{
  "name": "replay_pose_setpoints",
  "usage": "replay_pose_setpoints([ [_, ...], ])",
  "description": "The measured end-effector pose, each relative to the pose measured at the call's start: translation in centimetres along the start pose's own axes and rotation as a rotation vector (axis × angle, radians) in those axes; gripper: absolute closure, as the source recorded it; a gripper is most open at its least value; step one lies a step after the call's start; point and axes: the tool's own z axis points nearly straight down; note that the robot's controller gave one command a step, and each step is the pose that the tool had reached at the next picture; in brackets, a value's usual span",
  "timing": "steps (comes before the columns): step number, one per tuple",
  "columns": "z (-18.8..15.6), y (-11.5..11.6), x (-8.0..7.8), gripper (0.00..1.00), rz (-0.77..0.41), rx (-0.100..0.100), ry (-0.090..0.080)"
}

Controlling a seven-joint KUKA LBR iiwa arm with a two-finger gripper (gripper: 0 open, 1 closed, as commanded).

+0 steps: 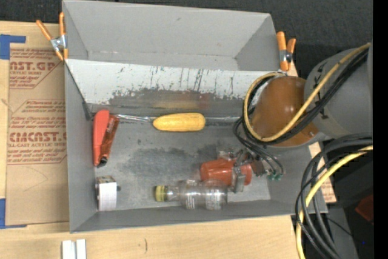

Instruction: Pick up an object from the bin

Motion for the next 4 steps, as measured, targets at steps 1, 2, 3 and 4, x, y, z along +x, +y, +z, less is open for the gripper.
replay_pose_setpoints([
  [1,0.0,0.0,0.0,1.0,0.0,0.0,0.0],
  [2,-10.8,1.5,-0.6,1.0,0.013,0.0,-0.001],
  [3,-10.8,1.5,-0.6,1.0,0.013,0.0,-0.001],
  [4,-10.8,1.5,-0.6,1.0,0.013,0.0,-0.001],
])
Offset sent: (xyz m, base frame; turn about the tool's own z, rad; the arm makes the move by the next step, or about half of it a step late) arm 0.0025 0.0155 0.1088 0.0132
